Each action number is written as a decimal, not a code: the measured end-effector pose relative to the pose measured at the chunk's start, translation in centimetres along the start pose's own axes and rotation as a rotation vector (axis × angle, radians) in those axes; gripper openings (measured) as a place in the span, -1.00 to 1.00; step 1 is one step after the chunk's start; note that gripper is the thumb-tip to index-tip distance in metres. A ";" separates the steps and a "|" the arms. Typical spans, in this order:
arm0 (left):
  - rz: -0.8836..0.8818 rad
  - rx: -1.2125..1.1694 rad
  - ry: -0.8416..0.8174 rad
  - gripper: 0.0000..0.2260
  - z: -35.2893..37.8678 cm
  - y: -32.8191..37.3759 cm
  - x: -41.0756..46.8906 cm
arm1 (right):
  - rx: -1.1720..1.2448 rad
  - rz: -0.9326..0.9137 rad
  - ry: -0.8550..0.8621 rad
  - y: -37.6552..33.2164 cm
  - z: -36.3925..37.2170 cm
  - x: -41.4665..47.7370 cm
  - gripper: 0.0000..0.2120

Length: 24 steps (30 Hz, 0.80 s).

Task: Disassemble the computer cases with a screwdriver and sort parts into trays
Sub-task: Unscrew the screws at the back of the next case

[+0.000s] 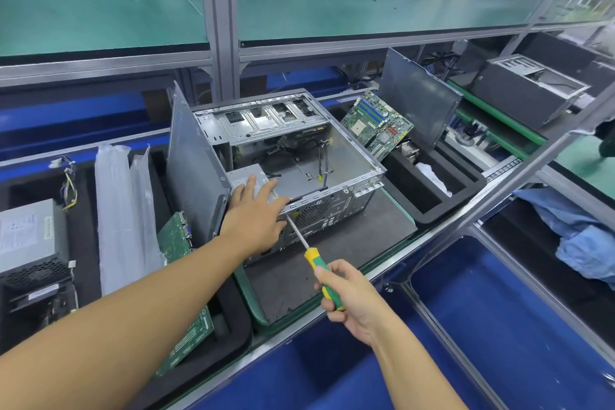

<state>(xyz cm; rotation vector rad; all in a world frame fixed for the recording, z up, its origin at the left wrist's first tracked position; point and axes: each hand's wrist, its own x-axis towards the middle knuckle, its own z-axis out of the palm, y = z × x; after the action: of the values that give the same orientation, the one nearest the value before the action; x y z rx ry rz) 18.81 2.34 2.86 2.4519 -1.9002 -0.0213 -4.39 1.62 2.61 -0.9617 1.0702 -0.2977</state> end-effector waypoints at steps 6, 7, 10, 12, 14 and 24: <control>0.003 -0.004 -0.005 -0.57 0.0 0.0 0.1 | 0.302 0.280 -0.119 -0.6 -1.4 0.1 -0.55; 0.003 -0.004 -0.005 -0.57 0.0 -0.1 0.1 | 0.342 0.267 -0.113 -0.4 -1.3 0.1 -0.60; 0.003 -0.002 -0.007 -0.57 0.0 -0.1 0.1 | 0.467 0.178 -0.044 0.3 -0.9 0.1 -0.70; 0.005 0.000 -0.007 -0.57 0.1 -0.1 0.1 | 0.490 0.099 -0.003 0.7 -0.4 0.2 -0.75; 0.005 0.005 -0.004 -0.57 0.1 -0.1 0.0 | 0.456 0.017 0.026 1.1 0.0 0.3 -0.74; 0.005 0.003 0.009 -0.57 0.3 -0.1 0.1 | 0.223 0.224 -0.007 -0.5 -0.2 0.1 -0.54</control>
<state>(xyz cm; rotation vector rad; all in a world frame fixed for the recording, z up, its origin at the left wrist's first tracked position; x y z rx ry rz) 18.95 2.24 2.56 2.4455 -1.9039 -0.0077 -4.42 1.17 2.95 -0.6373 1.1023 -0.2231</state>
